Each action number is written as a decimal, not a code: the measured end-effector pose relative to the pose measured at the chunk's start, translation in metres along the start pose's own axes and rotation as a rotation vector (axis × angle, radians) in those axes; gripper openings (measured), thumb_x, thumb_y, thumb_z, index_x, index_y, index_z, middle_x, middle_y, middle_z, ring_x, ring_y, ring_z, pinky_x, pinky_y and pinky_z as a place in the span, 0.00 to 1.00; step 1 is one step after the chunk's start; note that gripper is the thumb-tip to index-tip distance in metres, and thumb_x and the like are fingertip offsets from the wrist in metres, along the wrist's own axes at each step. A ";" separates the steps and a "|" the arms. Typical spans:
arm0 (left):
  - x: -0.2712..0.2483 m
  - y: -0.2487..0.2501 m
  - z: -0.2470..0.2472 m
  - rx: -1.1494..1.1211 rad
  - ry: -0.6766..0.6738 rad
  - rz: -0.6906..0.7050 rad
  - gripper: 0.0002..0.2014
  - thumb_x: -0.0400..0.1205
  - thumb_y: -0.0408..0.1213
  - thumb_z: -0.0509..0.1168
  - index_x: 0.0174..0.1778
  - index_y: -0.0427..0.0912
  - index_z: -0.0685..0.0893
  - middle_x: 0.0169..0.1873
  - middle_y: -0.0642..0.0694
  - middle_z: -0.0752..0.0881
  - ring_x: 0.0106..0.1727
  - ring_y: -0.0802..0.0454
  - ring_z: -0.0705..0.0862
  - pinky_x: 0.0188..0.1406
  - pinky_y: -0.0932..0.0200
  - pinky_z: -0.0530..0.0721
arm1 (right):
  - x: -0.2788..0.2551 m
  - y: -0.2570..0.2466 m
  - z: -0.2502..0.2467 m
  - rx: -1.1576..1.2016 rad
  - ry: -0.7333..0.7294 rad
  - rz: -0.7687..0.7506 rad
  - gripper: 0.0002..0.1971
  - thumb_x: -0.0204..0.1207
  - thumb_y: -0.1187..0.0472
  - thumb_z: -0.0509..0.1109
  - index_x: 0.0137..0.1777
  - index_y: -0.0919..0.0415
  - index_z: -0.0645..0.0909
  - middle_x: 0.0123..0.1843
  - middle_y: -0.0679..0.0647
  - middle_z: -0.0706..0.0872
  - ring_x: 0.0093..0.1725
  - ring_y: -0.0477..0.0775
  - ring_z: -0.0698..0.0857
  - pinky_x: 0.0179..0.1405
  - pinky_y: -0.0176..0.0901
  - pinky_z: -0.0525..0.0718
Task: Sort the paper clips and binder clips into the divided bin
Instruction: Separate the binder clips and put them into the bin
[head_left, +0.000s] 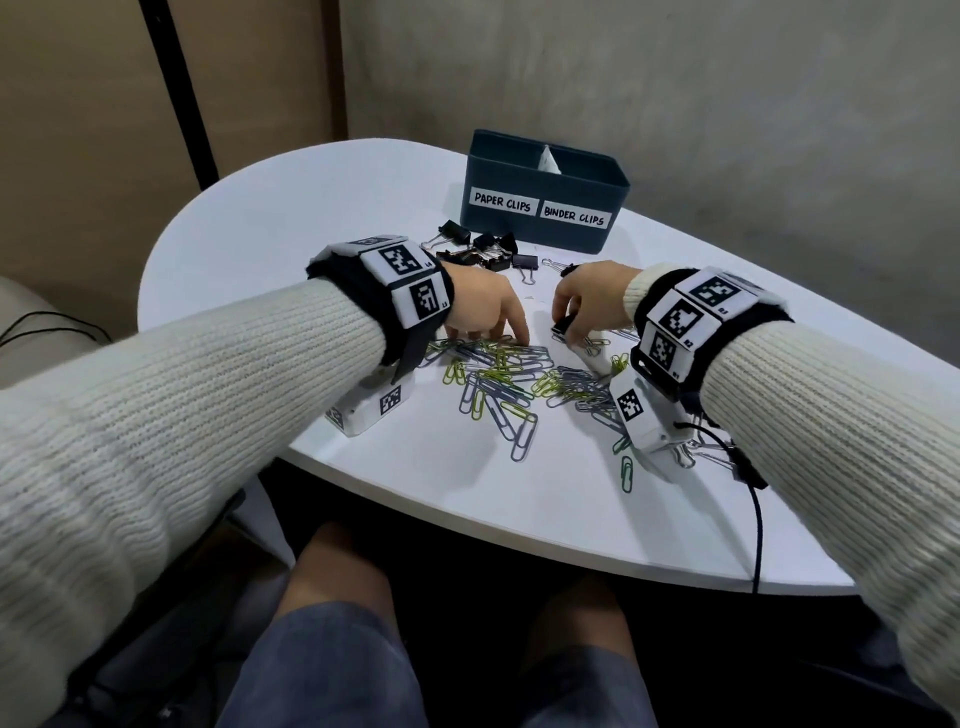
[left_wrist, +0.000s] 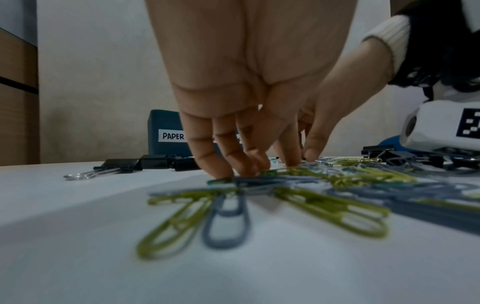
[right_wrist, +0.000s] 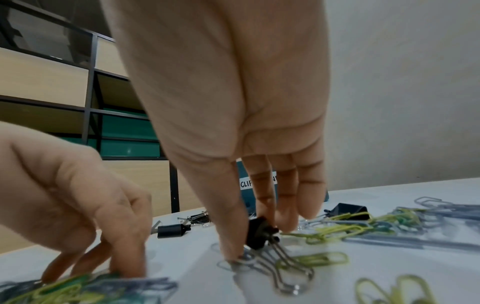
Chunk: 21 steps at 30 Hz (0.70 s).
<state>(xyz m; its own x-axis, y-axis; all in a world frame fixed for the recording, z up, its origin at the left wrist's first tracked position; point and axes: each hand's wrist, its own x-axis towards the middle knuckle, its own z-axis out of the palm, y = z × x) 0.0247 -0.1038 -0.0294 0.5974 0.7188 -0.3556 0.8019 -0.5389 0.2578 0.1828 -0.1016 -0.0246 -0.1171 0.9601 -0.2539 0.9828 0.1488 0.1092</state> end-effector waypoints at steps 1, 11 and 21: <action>0.000 0.000 0.000 -0.031 0.001 -0.004 0.30 0.79 0.19 0.46 0.66 0.47 0.83 0.56 0.42 0.81 0.49 0.45 0.81 0.46 0.52 0.85 | 0.001 0.000 0.000 0.021 0.033 0.005 0.16 0.71 0.57 0.76 0.59 0.56 0.83 0.60 0.53 0.84 0.50 0.51 0.77 0.47 0.39 0.75; 0.005 0.002 0.003 -0.035 0.030 -0.080 0.32 0.82 0.22 0.49 0.81 0.52 0.65 0.62 0.38 0.80 0.49 0.42 0.83 0.48 0.52 0.85 | -0.001 -0.003 -0.003 0.356 0.075 0.004 0.09 0.66 0.62 0.80 0.43 0.57 0.82 0.33 0.48 0.84 0.26 0.44 0.82 0.25 0.31 0.77; 0.010 -0.004 0.003 -0.138 0.089 -0.055 0.18 0.86 0.44 0.58 0.62 0.34 0.83 0.41 0.44 0.84 0.33 0.49 0.82 0.34 0.59 0.86 | -0.003 -0.002 -0.006 0.824 0.015 -0.120 0.10 0.75 0.77 0.67 0.42 0.63 0.85 0.37 0.56 0.87 0.32 0.46 0.88 0.42 0.39 0.89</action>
<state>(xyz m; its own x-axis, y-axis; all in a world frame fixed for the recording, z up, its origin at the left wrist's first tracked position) 0.0272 -0.0955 -0.0366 0.5460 0.7849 -0.2929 0.8229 -0.4370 0.3631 0.1803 -0.1035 -0.0181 -0.2238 0.9526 -0.2059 0.7527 0.0347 -0.6575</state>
